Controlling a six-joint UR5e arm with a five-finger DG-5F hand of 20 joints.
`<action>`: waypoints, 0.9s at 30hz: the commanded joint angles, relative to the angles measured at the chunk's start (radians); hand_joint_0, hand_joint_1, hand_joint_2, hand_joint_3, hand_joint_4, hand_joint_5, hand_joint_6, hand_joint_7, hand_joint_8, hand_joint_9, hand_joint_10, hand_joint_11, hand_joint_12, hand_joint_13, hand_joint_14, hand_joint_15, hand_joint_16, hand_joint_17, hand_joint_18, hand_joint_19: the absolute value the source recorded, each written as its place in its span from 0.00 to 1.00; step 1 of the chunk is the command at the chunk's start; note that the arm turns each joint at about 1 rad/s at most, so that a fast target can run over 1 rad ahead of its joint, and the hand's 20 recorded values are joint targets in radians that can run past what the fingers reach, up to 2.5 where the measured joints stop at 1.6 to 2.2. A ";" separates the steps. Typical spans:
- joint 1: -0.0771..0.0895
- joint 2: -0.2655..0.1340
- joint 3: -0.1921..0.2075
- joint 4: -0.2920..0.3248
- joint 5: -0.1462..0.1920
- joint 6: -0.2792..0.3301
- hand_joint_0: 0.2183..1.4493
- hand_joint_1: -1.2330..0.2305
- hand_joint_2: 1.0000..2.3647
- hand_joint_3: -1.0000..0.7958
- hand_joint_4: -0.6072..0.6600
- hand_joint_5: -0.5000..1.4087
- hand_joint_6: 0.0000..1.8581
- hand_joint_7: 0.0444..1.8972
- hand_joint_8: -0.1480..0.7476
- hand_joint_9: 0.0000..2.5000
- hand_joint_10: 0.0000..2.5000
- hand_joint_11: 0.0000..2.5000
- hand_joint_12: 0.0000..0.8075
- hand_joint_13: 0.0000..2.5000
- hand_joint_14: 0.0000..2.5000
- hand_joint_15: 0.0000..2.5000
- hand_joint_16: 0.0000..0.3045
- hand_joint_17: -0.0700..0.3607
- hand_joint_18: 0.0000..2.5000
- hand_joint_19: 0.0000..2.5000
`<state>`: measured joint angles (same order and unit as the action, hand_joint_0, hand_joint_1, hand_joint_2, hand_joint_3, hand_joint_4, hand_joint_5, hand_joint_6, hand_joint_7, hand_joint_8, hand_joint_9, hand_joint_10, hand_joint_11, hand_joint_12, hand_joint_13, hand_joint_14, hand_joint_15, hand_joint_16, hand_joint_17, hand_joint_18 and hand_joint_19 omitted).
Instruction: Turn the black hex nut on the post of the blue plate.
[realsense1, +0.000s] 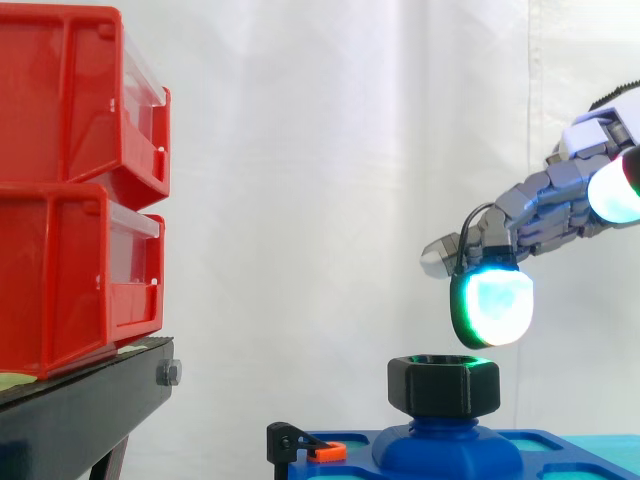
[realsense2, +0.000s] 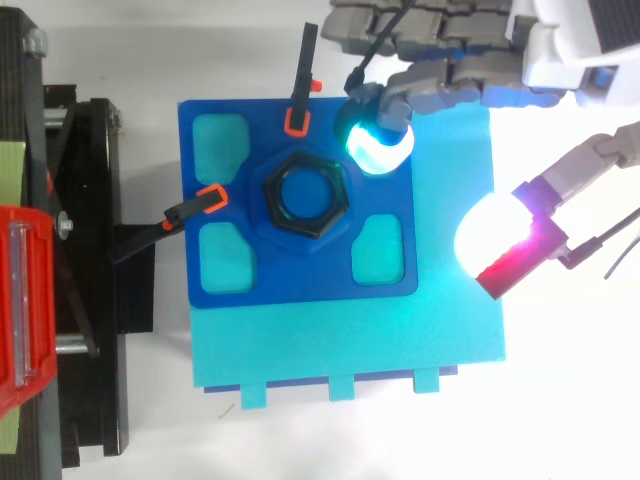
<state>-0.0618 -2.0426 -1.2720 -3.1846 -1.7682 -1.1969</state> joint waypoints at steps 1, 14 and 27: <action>0.007 0.004 0.017 0.002 0.018 0.010 0.22 0.67 0.00 0.28 0.68 0.16 0.27 0.45 0.43 0.03 0.00 0.00 0.44 0.00 0.00 0.00 0.16 0.42 0.00 0.06; 0.051 -0.045 0.057 0.169 0.107 0.073 0.22 0.67 0.00 0.28 0.67 0.16 0.27 0.44 0.43 0.03 0.00 0.00 0.44 0.00 0.00 0.00 0.16 0.42 0.00 0.06; 0.111 -0.082 0.057 0.269 0.165 0.023 0.22 0.69 0.00 0.28 0.67 0.15 0.27 0.45 0.43 0.02 0.00 0.00 0.44 0.00 0.00 0.00 0.16 0.42 0.00 0.07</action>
<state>0.0393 -2.1212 -1.2152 -2.9196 -1.6097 -1.1595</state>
